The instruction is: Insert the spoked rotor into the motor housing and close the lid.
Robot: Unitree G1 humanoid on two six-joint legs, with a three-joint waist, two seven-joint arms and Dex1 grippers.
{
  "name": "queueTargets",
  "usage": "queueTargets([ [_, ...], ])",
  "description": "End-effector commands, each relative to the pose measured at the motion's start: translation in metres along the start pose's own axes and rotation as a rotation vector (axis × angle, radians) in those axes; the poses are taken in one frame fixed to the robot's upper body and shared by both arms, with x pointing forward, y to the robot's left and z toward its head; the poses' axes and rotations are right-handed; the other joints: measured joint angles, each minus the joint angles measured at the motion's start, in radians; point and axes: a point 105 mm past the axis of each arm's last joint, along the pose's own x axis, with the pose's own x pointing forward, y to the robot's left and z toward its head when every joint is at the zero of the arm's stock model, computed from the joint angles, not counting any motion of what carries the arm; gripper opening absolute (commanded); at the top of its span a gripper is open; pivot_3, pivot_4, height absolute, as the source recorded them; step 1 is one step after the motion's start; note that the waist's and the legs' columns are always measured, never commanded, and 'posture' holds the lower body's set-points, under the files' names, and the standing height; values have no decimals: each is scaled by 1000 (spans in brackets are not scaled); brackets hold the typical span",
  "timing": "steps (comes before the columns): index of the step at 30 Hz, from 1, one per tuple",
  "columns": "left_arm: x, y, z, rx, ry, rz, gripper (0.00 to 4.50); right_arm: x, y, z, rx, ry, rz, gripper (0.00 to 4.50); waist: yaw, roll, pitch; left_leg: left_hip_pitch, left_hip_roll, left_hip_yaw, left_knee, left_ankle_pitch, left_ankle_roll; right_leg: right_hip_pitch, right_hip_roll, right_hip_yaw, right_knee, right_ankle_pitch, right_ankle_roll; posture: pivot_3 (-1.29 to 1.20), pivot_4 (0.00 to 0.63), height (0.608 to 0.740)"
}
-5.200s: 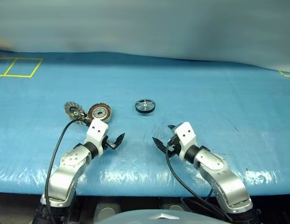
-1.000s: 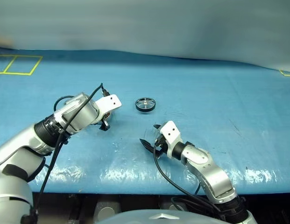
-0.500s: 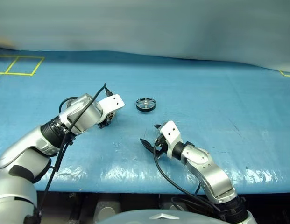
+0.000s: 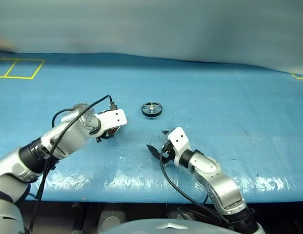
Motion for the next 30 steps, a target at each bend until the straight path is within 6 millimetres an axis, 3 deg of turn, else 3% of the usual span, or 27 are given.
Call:
queueTargets([
  [1,1,-26,18,150,-148,-145,1932,-3,-1,12,-15,-54,-18,4500,2,0,0,0,0,0,0,0,0,0,0,0,0,0,0,0,150,740],
  [11,0,-32,29,542,-348,-212,1931,-6,-2,8,2,-56,-58,4500,10,0,0,-1,0,0,4,0,0,1,0,0,0,0,0,0,150,740],
  [24,5,-15,27,885,-299,-294,1931,-11,-5,5,11,-56,-98,4500,8,0,0,-1,0,0,4,0,1,1,0,0,1,0,1,0,150,740],
  [30,10,-17,28,1030,-280,-352,1931,-13,-5,4,12,-52,-109,4500,4,0,0,-2,0,0,5,1,1,1,0,0,1,1,1,0,150,740],
])
